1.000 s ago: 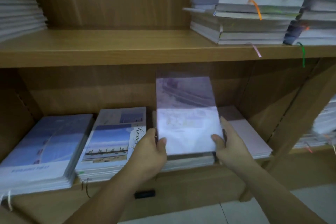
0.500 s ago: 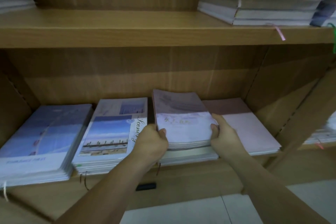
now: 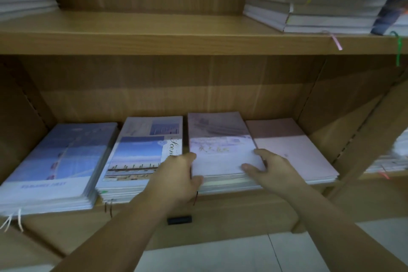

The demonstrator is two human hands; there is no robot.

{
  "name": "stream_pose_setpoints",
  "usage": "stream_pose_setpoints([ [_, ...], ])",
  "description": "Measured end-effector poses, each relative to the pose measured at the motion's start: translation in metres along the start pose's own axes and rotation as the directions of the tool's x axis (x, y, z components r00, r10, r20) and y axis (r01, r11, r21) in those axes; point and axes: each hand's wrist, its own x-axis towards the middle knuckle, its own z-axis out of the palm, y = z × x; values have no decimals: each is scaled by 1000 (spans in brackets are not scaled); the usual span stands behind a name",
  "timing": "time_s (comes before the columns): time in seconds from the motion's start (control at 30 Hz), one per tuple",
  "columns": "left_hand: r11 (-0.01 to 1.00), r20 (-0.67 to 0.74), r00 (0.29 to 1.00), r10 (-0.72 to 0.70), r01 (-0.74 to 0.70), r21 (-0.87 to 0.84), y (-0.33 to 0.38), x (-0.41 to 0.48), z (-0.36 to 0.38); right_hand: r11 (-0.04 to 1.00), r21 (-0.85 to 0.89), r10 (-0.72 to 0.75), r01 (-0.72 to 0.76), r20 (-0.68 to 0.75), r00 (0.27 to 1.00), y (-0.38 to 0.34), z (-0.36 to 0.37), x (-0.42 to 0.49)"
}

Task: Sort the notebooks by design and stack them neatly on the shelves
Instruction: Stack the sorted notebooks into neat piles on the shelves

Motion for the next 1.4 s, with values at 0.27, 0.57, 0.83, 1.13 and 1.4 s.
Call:
stream_pose_setpoints([
  [0.27, 988, 25, 999, 34, -37, 150, 1, -4, 17, 998, 5, -60, 60, 40, 997, 7, 5, -8],
  [0.57, 994, -55, 998, 44, -38, 101, 6, -4, 31, 997, -26, -73, 71, -97, 993, 11, 12, -9],
  [0.83, 997, -63, 997, 49, -45, 64, 6, -5, 32, 998, 9, -62, 64, -134, 989, 13, 11, -14],
  [1.13, 993, -16, 1000, 22, -20, 112, 7, -4, 25, 999, 17, -35, 37, -57, 998, 9, 6, -10],
  [1.4, 995, 13, 999, 51, -52, 79, 5, -3, 28, 997, -65, -31, 32, 16, 999, 7, 0, -11],
])
